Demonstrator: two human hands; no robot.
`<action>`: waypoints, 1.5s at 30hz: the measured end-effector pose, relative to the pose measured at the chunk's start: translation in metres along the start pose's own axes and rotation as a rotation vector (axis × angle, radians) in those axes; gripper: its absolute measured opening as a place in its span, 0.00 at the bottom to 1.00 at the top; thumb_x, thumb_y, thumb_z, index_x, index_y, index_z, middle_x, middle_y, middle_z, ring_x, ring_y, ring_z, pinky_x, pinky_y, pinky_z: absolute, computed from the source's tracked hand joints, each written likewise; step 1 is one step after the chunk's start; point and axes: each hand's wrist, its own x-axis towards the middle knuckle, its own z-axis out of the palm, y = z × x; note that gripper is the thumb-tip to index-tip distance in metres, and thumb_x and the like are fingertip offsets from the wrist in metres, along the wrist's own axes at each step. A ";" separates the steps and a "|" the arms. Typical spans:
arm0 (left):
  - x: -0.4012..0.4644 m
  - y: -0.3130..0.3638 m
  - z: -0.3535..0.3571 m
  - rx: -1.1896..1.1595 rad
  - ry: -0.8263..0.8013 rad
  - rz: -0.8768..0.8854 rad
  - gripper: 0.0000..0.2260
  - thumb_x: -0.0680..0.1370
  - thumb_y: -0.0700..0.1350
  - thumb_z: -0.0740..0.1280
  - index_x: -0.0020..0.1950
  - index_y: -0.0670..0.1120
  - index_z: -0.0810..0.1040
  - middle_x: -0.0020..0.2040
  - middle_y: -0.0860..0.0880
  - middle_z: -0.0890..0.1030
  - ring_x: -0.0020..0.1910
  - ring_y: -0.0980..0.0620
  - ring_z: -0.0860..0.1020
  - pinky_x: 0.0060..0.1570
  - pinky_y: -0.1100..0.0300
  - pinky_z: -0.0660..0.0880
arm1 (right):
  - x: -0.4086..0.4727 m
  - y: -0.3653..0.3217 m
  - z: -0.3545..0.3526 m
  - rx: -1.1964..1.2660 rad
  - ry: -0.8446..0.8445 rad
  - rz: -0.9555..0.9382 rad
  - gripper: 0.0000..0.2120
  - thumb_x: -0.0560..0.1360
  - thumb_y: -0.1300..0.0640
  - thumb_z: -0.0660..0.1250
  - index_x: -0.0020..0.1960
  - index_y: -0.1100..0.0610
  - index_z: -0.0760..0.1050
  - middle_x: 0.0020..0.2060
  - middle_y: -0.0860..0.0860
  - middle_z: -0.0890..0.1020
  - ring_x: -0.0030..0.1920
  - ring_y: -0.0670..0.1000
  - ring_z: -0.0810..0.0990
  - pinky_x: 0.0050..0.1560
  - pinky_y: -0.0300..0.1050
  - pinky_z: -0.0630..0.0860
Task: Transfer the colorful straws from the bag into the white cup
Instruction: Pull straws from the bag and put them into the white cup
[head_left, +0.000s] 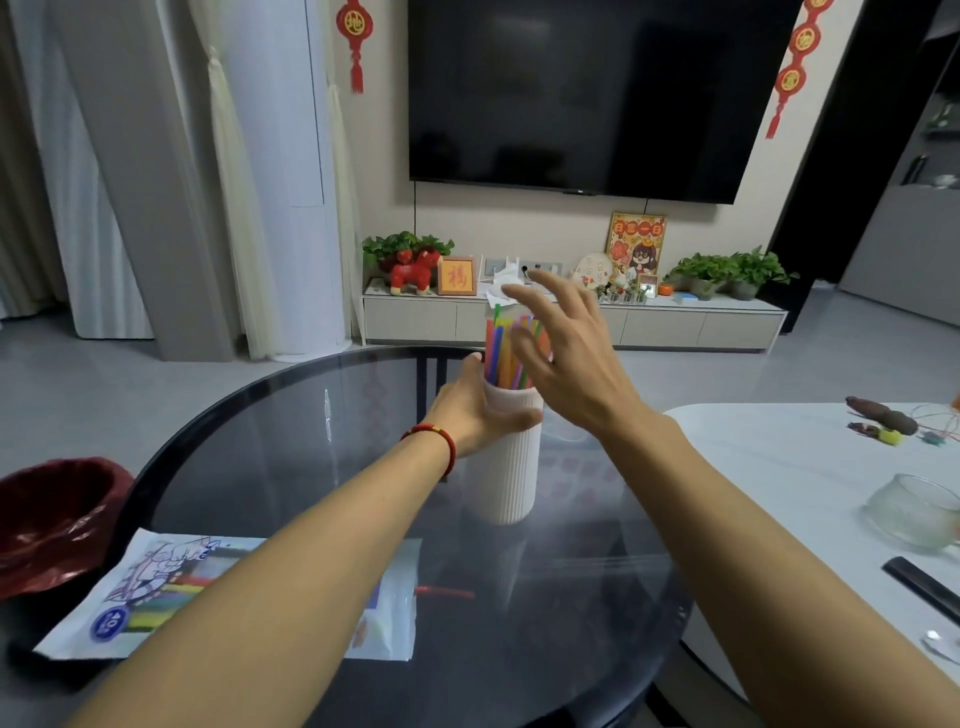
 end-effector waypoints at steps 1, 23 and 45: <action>-0.010 -0.004 -0.005 -0.027 -0.042 -0.025 0.48 0.62 0.68 0.76 0.74 0.51 0.61 0.64 0.48 0.78 0.59 0.46 0.79 0.54 0.46 0.81 | -0.008 -0.005 -0.001 0.042 0.095 -0.005 0.17 0.83 0.57 0.64 0.71 0.56 0.77 0.72 0.58 0.75 0.72 0.59 0.71 0.71 0.60 0.71; -0.175 -0.091 -0.036 1.081 -0.274 0.317 0.45 0.65 0.54 0.71 0.77 0.46 0.54 0.62 0.45 0.67 0.58 0.42 0.70 0.64 0.42 0.67 | -0.173 -0.050 0.112 0.367 -0.487 0.669 0.19 0.84 0.48 0.57 0.42 0.59 0.76 0.38 0.55 0.83 0.32 0.56 0.83 0.37 0.51 0.82; -0.164 -0.122 -0.053 1.051 -0.185 0.088 0.54 0.66 0.50 0.74 0.79 0.54 0.38 0.72 0.48 0.58 0.76 0.47 0.56 0.71 0.26 0.43 | -0.172 -0.015 0.108 0.854 -0.269 0.731 0.03 0.76 0.61 0.77 0.43 0.56 0.88 0.33 0.57 0.88 0.32 0.53 0.86 0.37 0.43 0.82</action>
